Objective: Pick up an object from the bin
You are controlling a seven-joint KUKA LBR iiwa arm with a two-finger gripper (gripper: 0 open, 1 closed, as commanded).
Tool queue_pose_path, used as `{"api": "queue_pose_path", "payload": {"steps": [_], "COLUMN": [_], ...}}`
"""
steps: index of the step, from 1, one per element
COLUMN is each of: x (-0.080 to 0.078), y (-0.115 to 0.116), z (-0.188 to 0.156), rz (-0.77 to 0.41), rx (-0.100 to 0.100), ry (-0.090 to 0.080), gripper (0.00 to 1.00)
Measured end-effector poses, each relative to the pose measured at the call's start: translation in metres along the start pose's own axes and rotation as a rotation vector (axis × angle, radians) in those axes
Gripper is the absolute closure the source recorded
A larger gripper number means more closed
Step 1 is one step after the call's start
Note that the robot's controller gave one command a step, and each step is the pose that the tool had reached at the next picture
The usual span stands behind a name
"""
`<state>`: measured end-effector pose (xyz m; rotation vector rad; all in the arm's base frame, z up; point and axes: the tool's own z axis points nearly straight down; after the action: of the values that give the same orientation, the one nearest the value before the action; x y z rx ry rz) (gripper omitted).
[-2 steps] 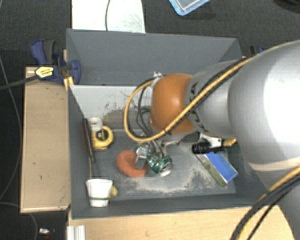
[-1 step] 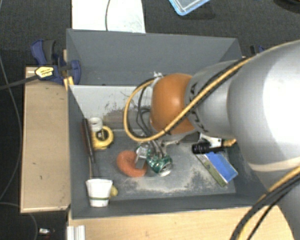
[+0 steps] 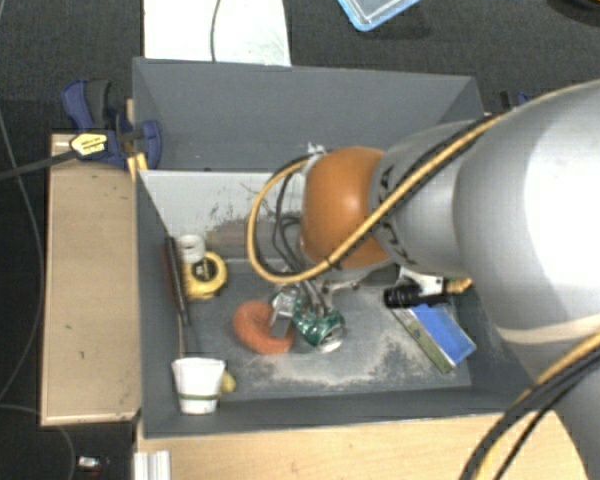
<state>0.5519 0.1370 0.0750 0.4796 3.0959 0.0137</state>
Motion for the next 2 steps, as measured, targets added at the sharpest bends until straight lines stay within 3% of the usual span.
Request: {"api": "queue_pose_path", "payload": {"steps": [2], "x": [-0.001], "y": [-0.011], "z": [0.000], "rz": [-0.037], "rx": [-0.006], "ry": [-0.006], "gripper": [1.00]}}
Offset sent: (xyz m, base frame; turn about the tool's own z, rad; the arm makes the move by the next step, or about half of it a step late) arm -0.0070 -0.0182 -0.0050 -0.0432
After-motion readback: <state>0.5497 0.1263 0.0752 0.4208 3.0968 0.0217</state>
